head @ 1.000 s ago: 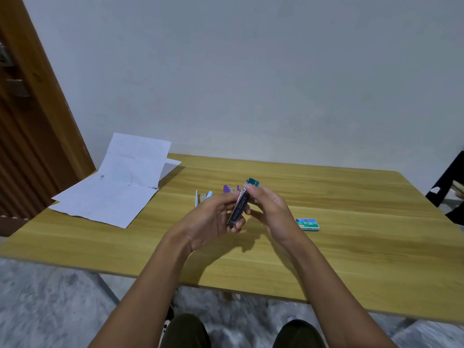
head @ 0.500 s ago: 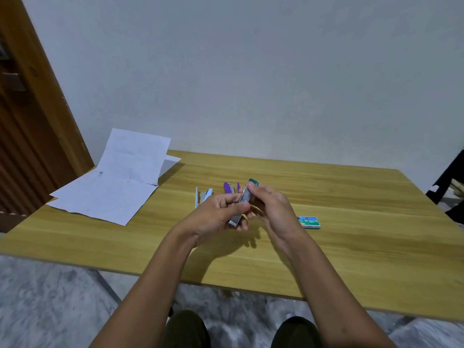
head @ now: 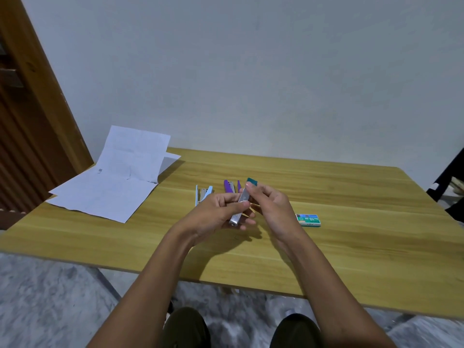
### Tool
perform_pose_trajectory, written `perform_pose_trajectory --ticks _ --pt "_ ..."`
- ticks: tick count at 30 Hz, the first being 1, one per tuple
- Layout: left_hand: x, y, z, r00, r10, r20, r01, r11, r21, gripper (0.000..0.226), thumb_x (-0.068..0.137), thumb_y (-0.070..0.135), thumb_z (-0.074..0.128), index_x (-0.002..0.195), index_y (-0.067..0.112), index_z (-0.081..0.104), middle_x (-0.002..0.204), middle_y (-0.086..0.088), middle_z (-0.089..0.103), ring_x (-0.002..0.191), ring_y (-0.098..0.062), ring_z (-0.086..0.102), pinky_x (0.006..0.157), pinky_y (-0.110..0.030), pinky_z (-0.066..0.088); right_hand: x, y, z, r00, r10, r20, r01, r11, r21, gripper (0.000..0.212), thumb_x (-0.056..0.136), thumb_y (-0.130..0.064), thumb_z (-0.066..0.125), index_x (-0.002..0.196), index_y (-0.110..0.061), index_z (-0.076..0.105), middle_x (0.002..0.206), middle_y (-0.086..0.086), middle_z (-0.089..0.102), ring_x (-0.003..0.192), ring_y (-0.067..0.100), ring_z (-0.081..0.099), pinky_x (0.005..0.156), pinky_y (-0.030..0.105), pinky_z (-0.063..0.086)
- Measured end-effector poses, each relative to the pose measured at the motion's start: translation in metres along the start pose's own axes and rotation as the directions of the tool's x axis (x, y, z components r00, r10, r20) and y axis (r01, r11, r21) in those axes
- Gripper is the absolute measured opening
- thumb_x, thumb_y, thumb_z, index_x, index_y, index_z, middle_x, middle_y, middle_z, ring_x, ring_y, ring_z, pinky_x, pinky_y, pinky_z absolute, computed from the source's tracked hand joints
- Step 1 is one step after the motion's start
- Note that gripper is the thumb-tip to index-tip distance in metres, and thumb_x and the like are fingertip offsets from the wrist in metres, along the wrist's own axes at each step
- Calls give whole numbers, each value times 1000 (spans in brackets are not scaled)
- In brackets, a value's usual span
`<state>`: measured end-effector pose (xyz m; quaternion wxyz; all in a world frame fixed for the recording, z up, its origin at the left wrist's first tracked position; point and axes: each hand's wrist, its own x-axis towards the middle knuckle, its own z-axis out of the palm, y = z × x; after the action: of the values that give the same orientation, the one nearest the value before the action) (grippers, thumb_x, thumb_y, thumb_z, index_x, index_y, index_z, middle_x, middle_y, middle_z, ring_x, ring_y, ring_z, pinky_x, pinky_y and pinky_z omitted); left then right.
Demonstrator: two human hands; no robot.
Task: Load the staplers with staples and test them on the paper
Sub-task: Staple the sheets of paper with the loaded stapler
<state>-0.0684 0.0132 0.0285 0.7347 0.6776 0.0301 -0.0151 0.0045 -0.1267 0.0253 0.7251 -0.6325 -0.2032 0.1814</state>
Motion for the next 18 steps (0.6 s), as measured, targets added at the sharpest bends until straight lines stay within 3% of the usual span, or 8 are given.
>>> perform_pose_trajectory --ticks 3,5,6,8,10,13,15,18 --pt "-4 7 -8 992 42 -121 -30 994 104 27 93 30 63 112 13 72 101 -8 75 88 -15 70 73 -27 55 5 1 6 1000 -7 -29 8 999 47 22 92 -39 66 91 -18 72 91 10 76 87 25 71 81 36 56" --pt "-7 9 -26 933 95 -347 -30 982 187 25 91 35 66 109 19 72 100 -2 74 88 -12 67 73 -25 52 9 0 15 999 17 -46 -15 998 57 24 92 -42 65 89 -18 68 82 9 73 76 23 72 80 37 56" --pt "-8 7 -38 867 120 -484 4 969 248 26 90 37 67 110 21 71 103 0 72 91 -12 65 76 -25 52 11 0 19 998 32 -48 -30 999 45 27 92 -44 64 87 -17 66 77 8 69 65 19 68 72 34 56" --pt "-13 1 -65 663 204 -720 174 894 414 35 88 41 68 118 23 66 116 -2 65 107 -18 60 86 -32 51 14 0 31 997 70 -23 -70 998 -5 31 93 -46 62 83 -16 60 76 6 56 50 12 53 52 25 48" --pt "-23 -6 -91 528 270 -805 357 790 499 47 88 43 66 129 20 60 132 -11 55 125 -30 47 97 -43 44 16 1 44 993 116 35 -113 990 -82 37 93 -47 61 90 -11 60 82 4 46 47 11 42 42 20 36" --pt "-39 -14 -120 510 216 -832 624 573 531 65 89 54 60 142 19 46 149 -17 36 139 -38 29 109 -52 31 24 4 68 982 141 128 -108 966 -235 51 90 -47 66 101 2 59 74 2 43 44 9 34 38 18 28" --pt "-47 -24 -138 531 137 -836 721 446 530 70 89 61 52 146 22 39 155 -16 28 144 -39 21 114 -55 21 31 4 83 974 147 171 -92 951 -296 44 89 -42 69 96 1 62 62 -3 44 41 5 37 37 15 31" --pt "-54 -41 -151 546 140 -826 765 320 559 60 89 66 40 129 23 50 139 -14 44 130 -36 36 107 -54 29 50 3 106 970 168 173 -88 916 -391 34 90 -37 67 93 -4 63 76 2 49 56 11 43 39 14 35"
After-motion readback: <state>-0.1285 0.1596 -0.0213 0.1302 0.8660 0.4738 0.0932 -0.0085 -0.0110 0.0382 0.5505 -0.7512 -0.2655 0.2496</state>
